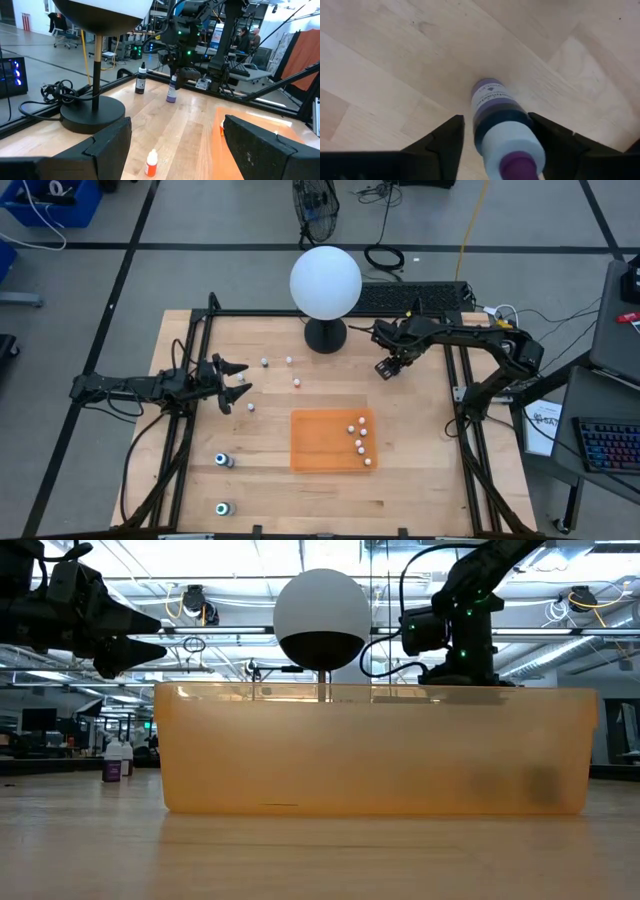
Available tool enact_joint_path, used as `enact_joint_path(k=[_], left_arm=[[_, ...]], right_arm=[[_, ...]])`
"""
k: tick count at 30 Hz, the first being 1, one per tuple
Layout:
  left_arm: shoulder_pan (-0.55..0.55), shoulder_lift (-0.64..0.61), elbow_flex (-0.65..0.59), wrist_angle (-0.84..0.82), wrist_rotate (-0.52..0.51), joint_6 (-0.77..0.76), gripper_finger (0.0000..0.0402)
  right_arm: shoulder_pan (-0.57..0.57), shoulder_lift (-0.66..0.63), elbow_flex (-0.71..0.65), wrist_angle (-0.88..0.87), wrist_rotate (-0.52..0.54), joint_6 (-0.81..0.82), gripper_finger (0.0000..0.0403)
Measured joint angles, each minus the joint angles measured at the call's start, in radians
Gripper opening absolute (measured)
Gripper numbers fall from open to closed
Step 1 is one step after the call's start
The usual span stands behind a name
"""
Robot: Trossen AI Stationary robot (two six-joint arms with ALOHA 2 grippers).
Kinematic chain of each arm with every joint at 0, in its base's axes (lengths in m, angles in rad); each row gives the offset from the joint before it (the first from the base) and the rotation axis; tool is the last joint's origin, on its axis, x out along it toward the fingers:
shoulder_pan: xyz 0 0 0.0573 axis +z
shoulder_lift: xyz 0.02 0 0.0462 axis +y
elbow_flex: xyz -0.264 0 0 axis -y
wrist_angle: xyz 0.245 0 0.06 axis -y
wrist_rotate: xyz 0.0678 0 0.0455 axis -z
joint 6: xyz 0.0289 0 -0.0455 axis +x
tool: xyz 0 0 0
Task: Pick & Place food coloring
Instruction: Put the large purple food coloring bottle into the orange container
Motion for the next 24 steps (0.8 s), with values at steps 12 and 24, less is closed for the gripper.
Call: enact_joint_path(k=[12, 24], left_arm=[[0.000, 0.000, 0.000, 0.000, 0.000, 0.000, 0.0310], [0.000, 0.000, 0.000, -0.001, 0.000, 0.000, 0.0310]], right_arm=[[0.093, -0.088, -0.001, 0.122, 0.007, -0.151, 0.0131], [0.469, -0.327, 0.111, 0.440, 0.052, -0.183, 0.0131]])
